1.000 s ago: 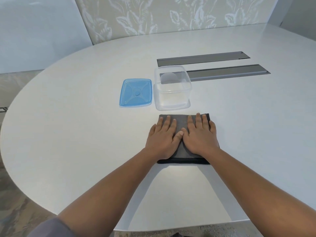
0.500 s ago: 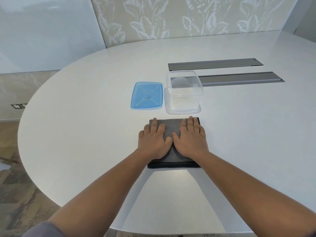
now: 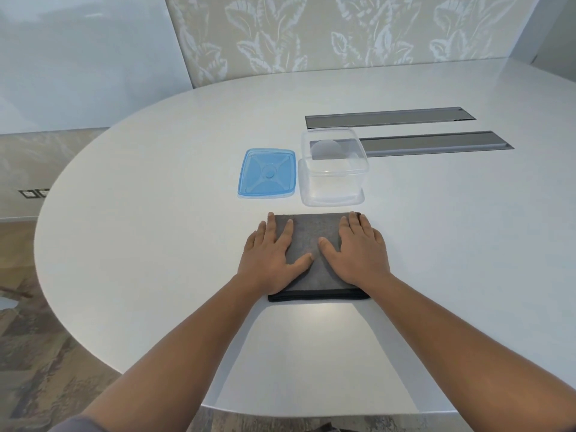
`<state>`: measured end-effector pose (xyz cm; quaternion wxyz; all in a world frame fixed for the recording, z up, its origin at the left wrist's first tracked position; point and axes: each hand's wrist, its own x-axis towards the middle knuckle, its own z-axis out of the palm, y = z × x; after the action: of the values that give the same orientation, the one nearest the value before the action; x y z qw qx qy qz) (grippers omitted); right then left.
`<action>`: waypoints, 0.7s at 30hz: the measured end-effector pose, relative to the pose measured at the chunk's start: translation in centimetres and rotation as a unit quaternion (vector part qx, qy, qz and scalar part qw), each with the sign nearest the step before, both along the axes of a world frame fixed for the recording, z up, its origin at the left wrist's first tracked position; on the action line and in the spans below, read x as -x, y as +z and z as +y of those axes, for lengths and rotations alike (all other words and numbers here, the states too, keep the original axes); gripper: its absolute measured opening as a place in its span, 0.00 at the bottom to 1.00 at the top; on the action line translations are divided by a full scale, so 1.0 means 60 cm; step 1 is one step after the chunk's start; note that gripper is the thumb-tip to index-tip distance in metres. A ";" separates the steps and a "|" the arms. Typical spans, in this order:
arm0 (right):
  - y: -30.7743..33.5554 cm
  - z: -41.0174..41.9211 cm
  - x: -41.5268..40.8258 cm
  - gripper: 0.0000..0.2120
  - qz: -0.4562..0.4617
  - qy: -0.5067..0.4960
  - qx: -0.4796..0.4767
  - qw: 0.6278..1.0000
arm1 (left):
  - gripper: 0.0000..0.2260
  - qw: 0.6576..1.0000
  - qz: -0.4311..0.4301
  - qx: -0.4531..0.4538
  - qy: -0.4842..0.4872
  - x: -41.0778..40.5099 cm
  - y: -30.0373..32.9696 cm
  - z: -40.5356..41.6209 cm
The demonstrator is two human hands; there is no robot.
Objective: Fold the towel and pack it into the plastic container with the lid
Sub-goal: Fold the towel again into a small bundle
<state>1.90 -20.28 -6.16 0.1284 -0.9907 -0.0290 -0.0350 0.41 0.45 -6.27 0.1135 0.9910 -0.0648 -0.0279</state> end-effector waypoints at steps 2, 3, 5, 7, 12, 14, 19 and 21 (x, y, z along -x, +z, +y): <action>0.000 -0.002 0.003 0.39 -0.013 -0.012 -0.013 1.000 | 0.43 1.000 -0.014 -0.008 -0.009 0.010 0.000 0.017; 0.001 -0.002 0.005 0.38 -0.026 -0.019 -0.026 0.999 | 0.43 1.000 -0.022 -0.006 -0.010 0.016 0.001 0.024; 0.007 -0.003 0.009 0.35 -0.054 -0.028 -0.050 0.997 | 0.42 0.999 -0.037 0.020 -0.003 0.026 0.004 0.031; 0.016 -0.001 0.013 0.32 -0.072 -0.022 -0.073 0.994 | 0.37 0.996 -0.057 0.067 0.016 0.029 0.011 0.027; 0.070 0.045 0.016 0.35 -0.027 -0.021 -0.355 0.934 | 0.29 0.966 -0.041 0.235 0.098 0.013 0.042 0.000; 0.079 0.071 0.019 0.37 0.033 -0.036 -0.484 0.874 | 0.29 0.962 -0.012 0.240 0.129 0.007 0.050 -0.006; 0.056 0.098 0.024 0.37 0.089 -0.016 -0.603 0.792 | 0.18 0.953 0.025 0.266 0.143 0.007 0.054 0.000; 0.056 0.101 0.029 0.38 0.109 0.000 -0.613 0.783 | 0.27 0.950 0.038 0.283 0.128 0.011 0.052 0.002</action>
<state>0.18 -14.23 -2.81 0.7109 -0.7003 0.0127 0.0628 -0.28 0.55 -3.14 0.3942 0.9164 0.0621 -0.0311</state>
